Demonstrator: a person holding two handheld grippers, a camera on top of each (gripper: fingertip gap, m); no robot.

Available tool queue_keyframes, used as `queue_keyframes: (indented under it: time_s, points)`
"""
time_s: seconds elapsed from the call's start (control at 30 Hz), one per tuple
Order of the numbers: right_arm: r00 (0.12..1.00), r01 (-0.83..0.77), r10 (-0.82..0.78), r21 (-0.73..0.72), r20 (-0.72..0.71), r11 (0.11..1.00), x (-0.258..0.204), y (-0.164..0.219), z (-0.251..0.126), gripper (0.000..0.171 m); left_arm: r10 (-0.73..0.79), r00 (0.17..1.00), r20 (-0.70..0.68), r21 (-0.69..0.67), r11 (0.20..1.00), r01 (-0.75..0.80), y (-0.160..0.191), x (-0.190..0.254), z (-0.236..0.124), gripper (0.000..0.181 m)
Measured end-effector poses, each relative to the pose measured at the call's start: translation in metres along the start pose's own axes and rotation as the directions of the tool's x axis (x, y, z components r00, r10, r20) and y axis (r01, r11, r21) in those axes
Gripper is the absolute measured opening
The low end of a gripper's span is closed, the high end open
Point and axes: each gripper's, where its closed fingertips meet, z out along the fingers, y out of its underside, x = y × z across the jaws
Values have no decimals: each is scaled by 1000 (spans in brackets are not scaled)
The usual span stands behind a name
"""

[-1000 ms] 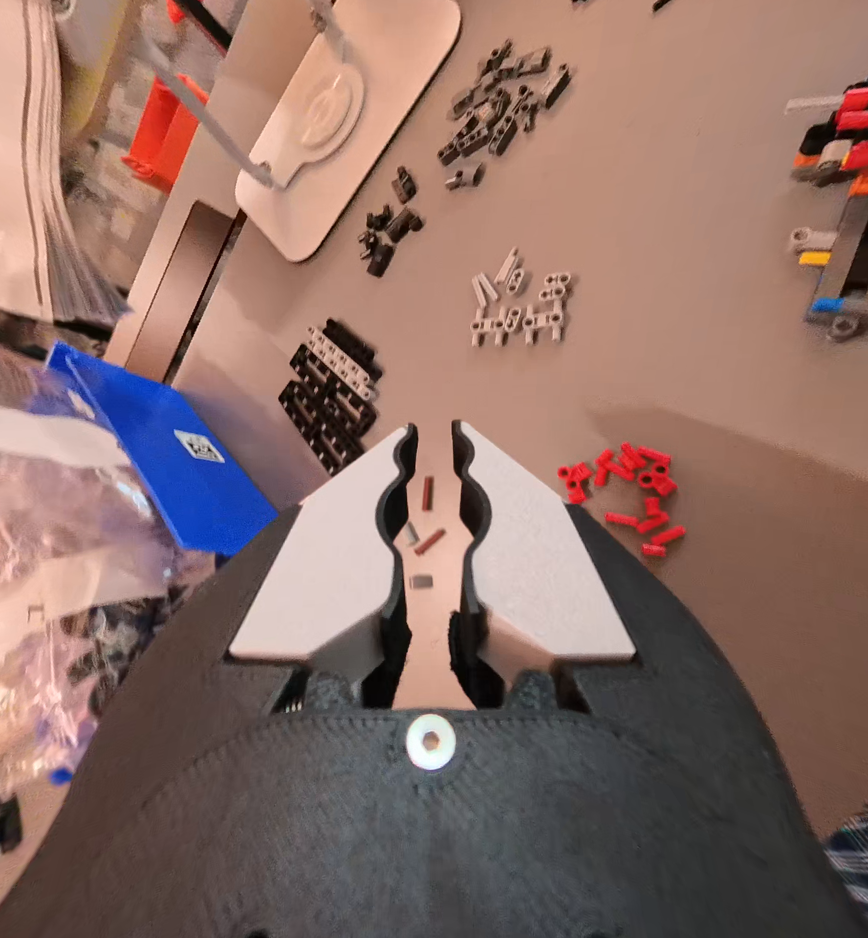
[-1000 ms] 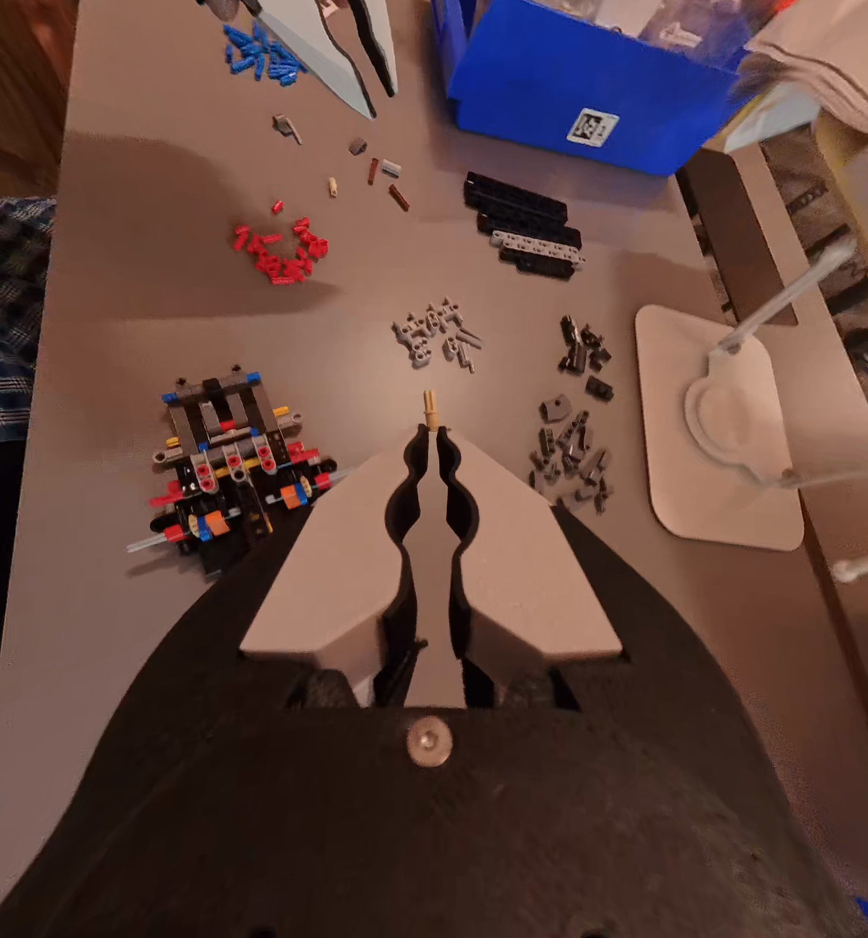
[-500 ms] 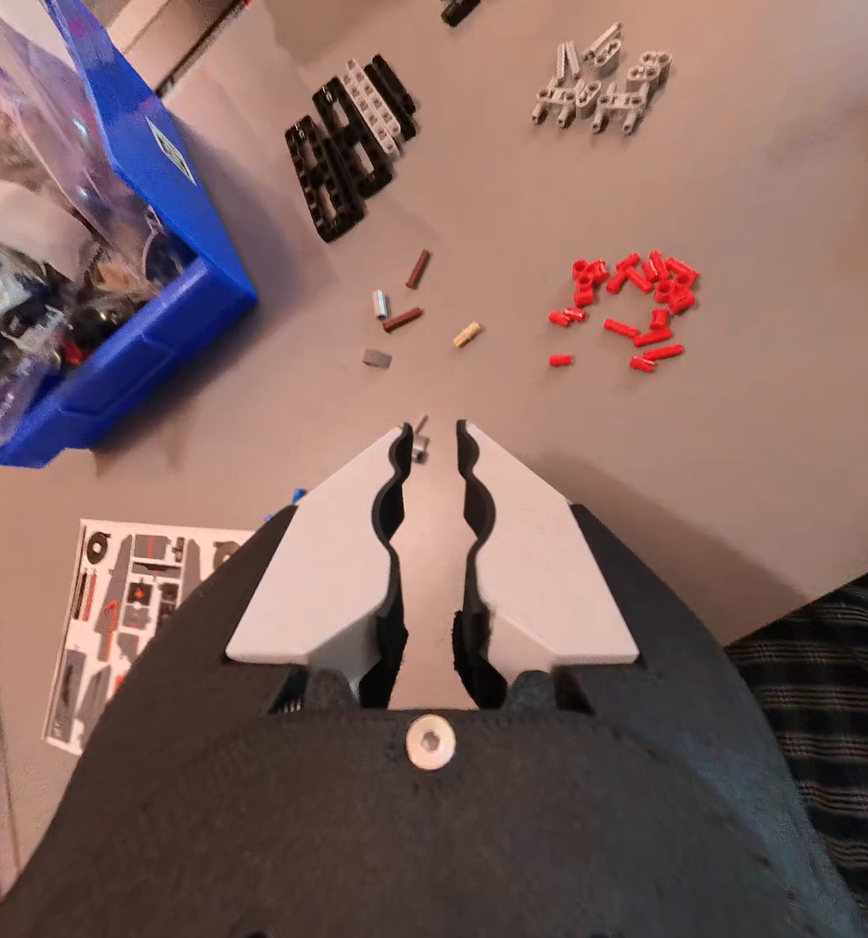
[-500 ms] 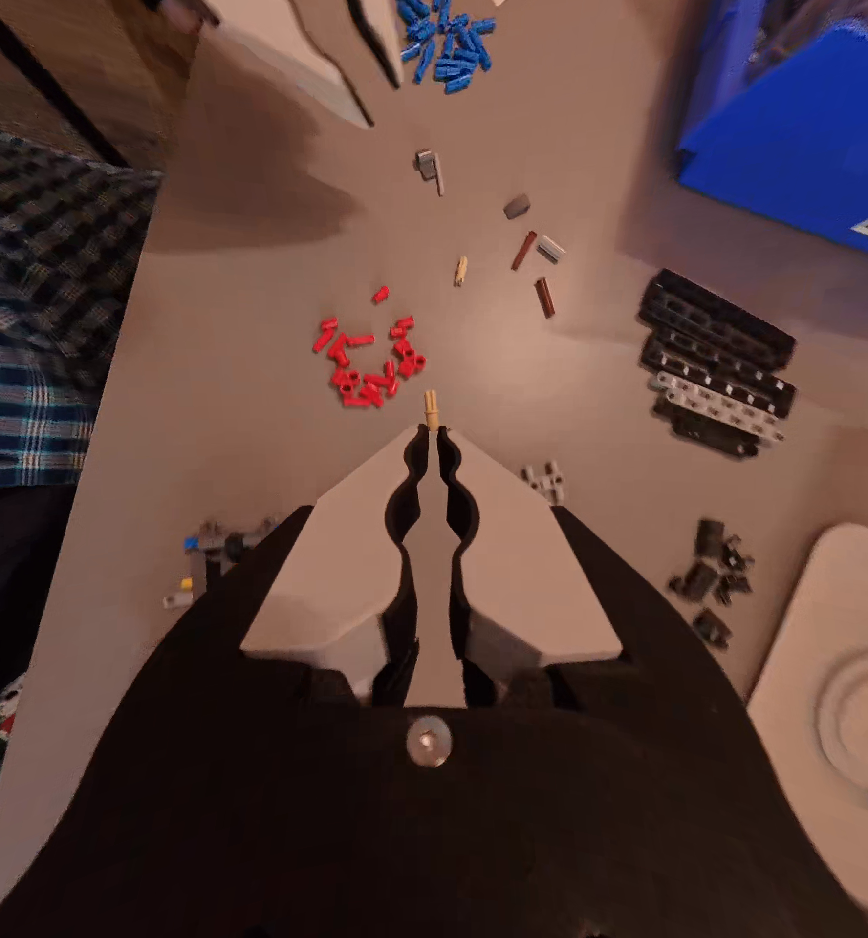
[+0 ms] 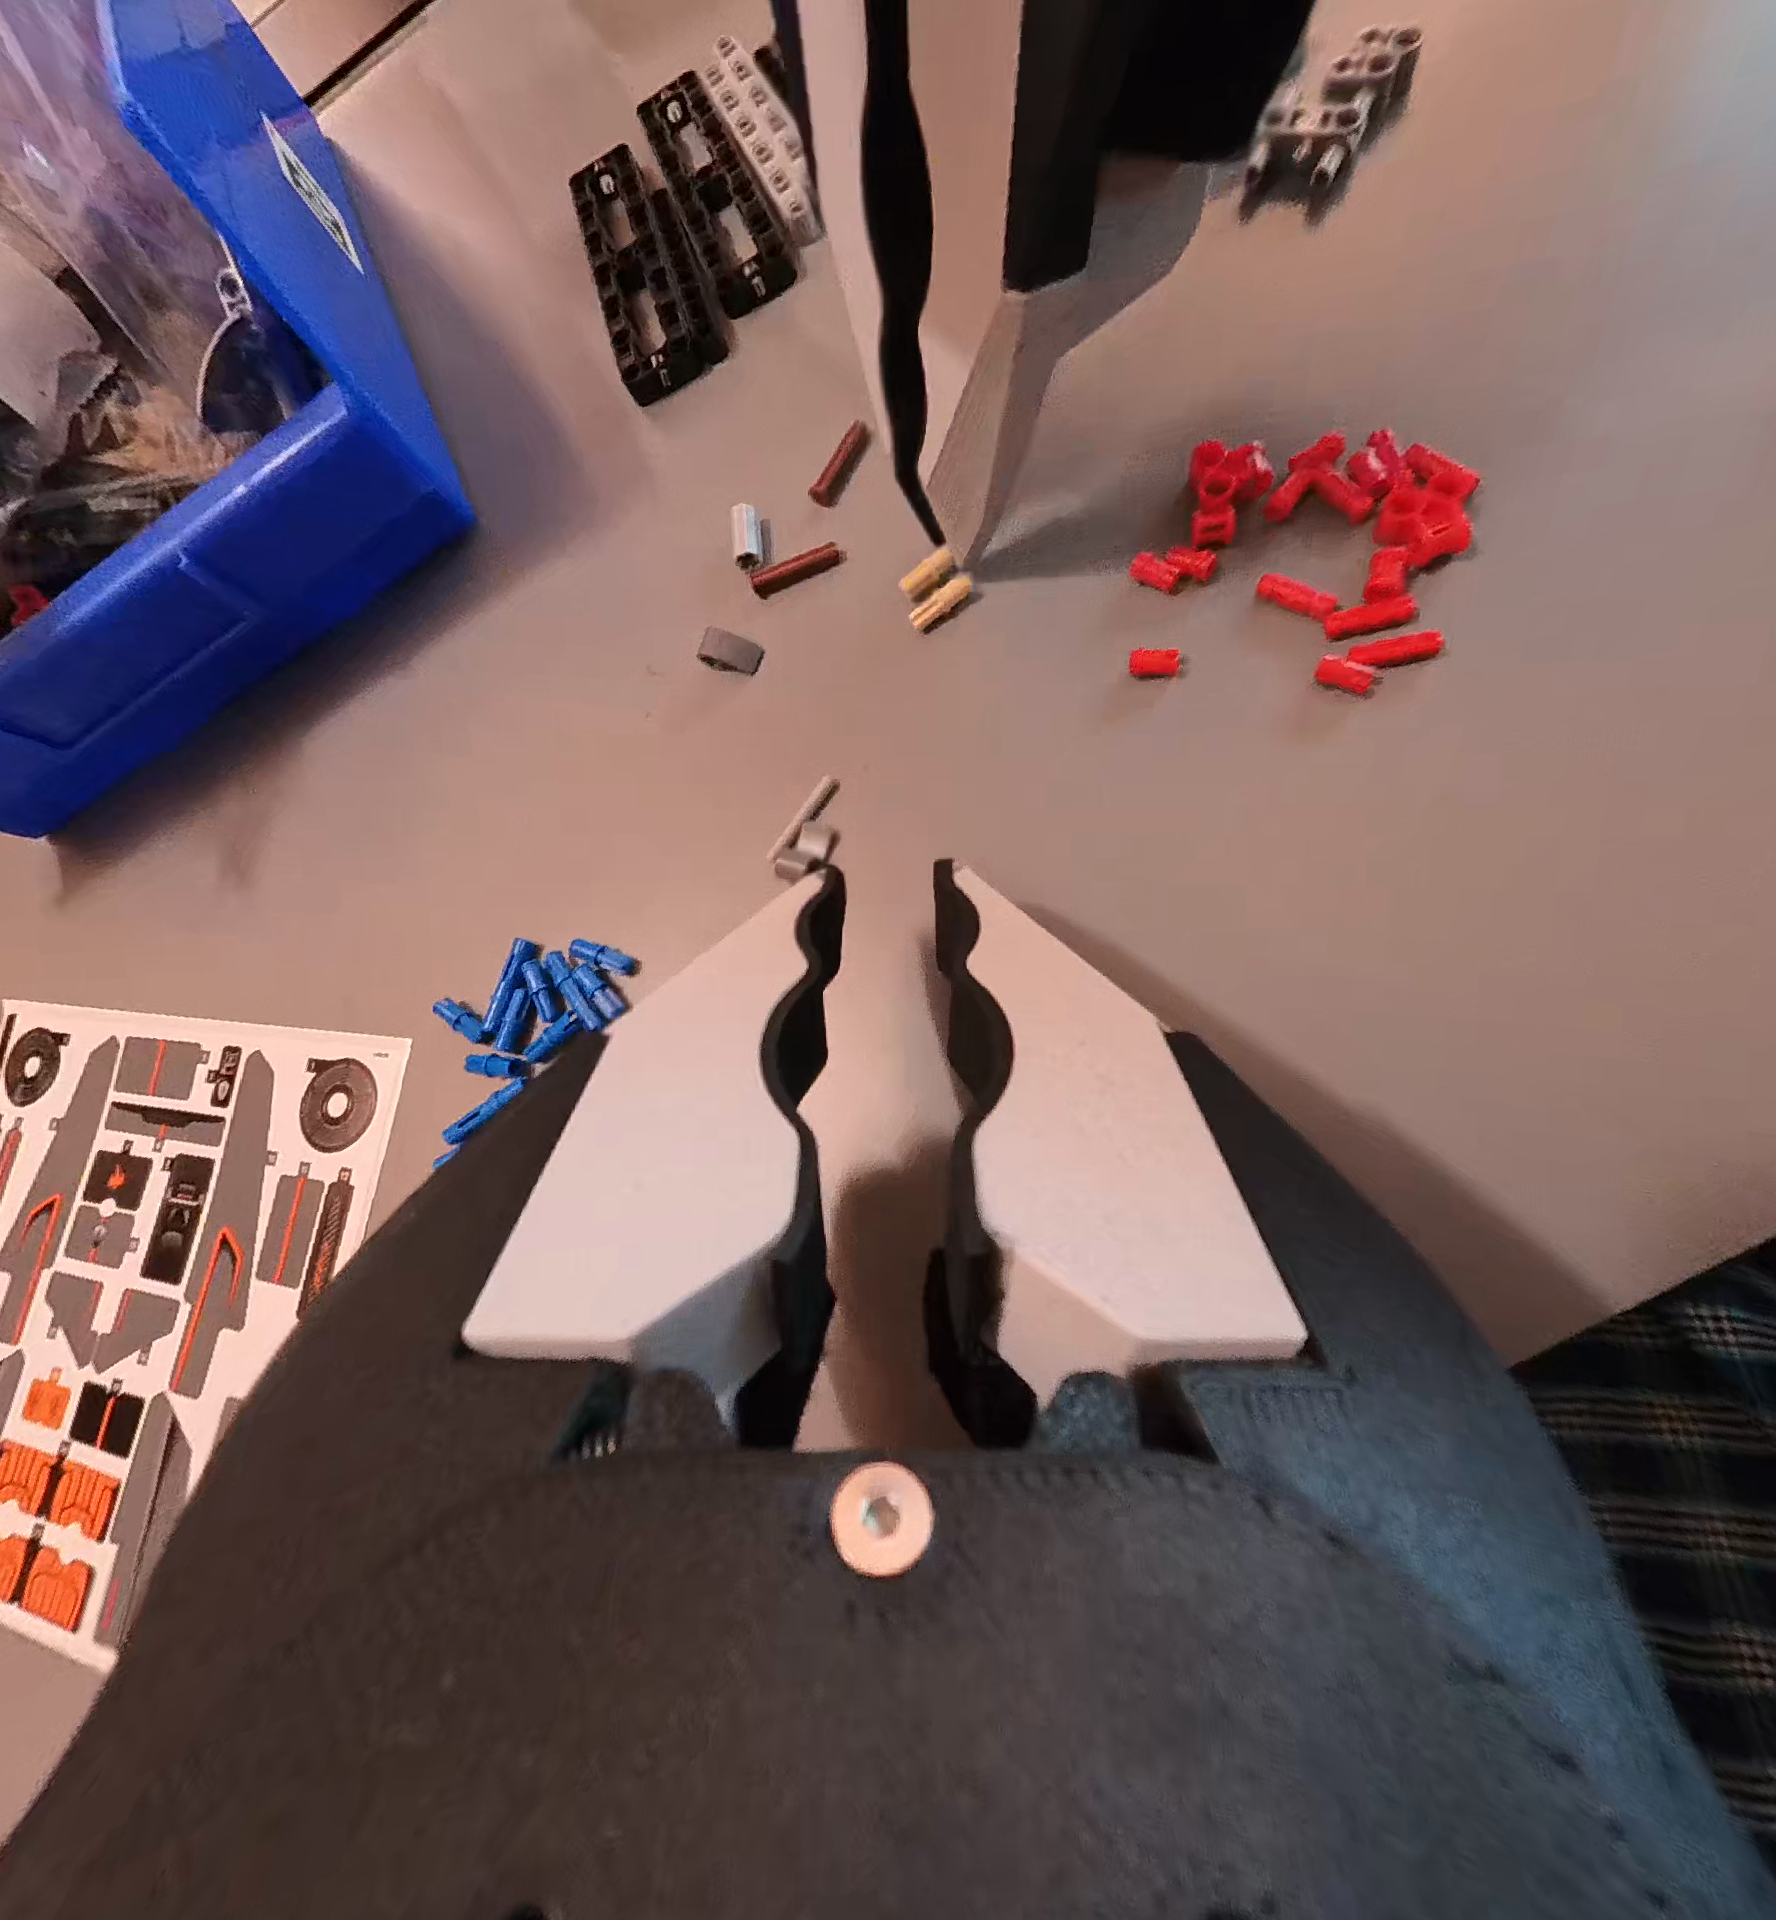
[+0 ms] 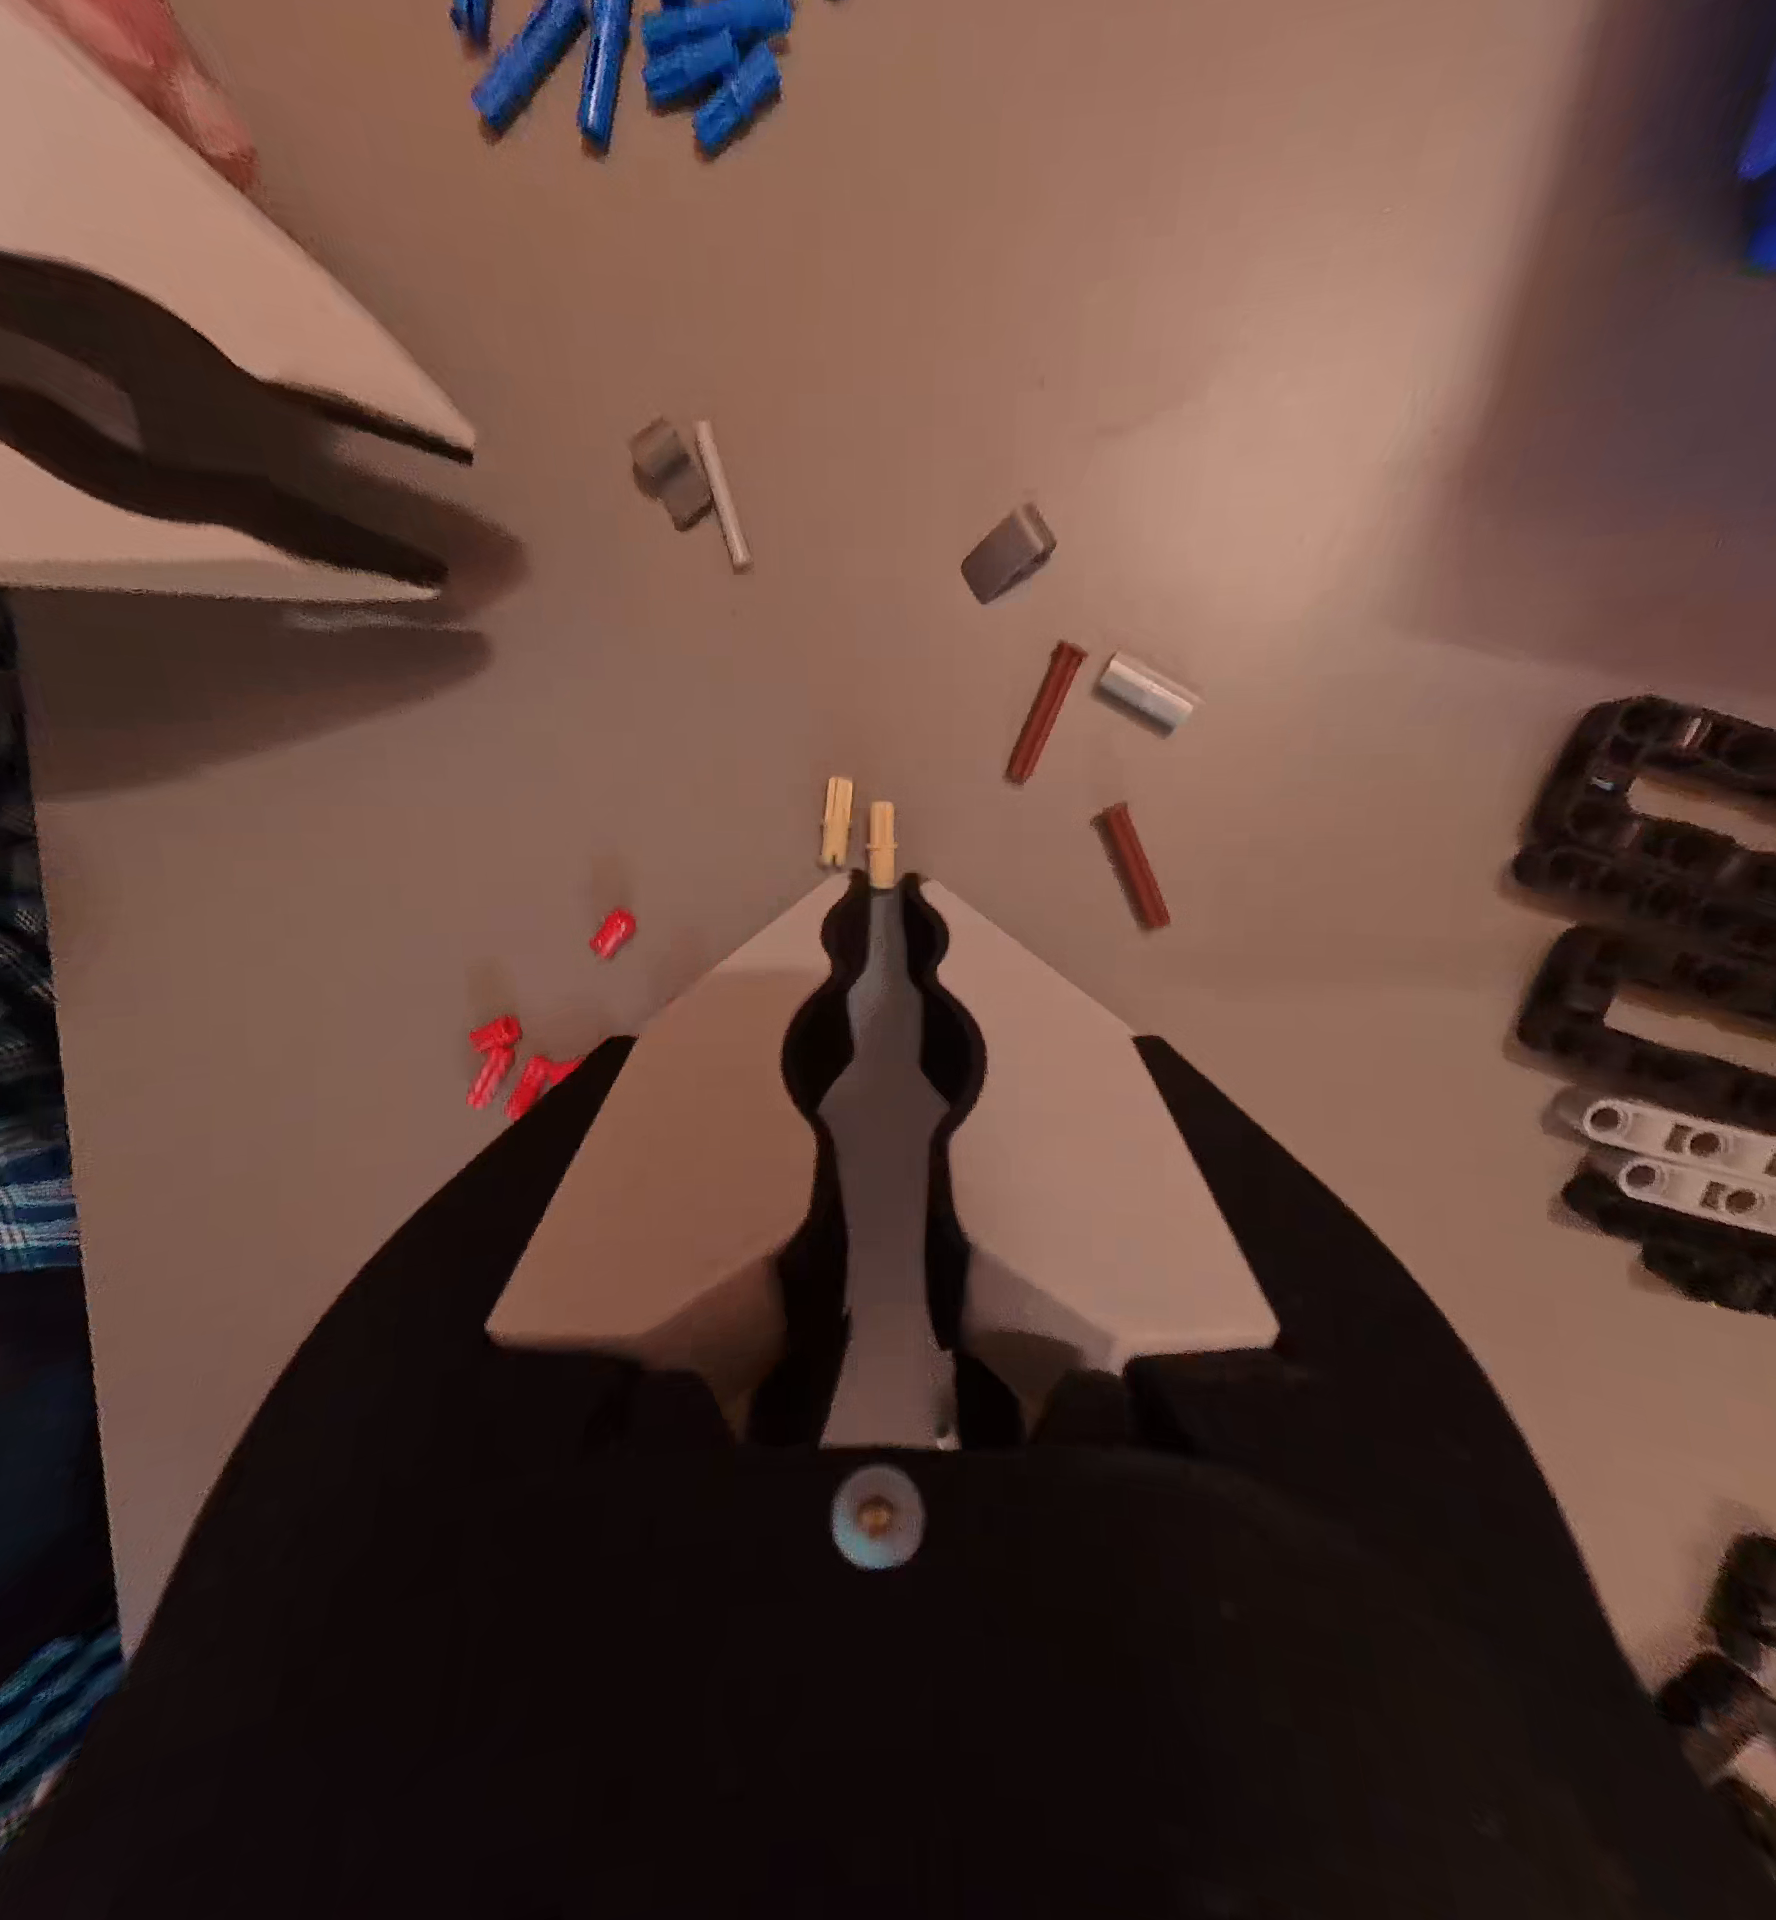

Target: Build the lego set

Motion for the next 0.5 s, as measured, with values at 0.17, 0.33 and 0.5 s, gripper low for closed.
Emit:
queue_keyframes:
  time_s: [0.17,0.33,0.5]
  points:
    - [999,-25,25,-17,31,1000,-2,-5,-1,11,-36,999,1,18,999,36,2,-7,-3,15]
    - [999,-26,27,-17,23,1000,2,-5,-10,13,-33,999,17,14,999,33,4,-11,-3,15]
    - [999,-40,40,8,22,999,7,-4,-23,9,-22,999,36,10,1000,22,3,-16,-1,16]
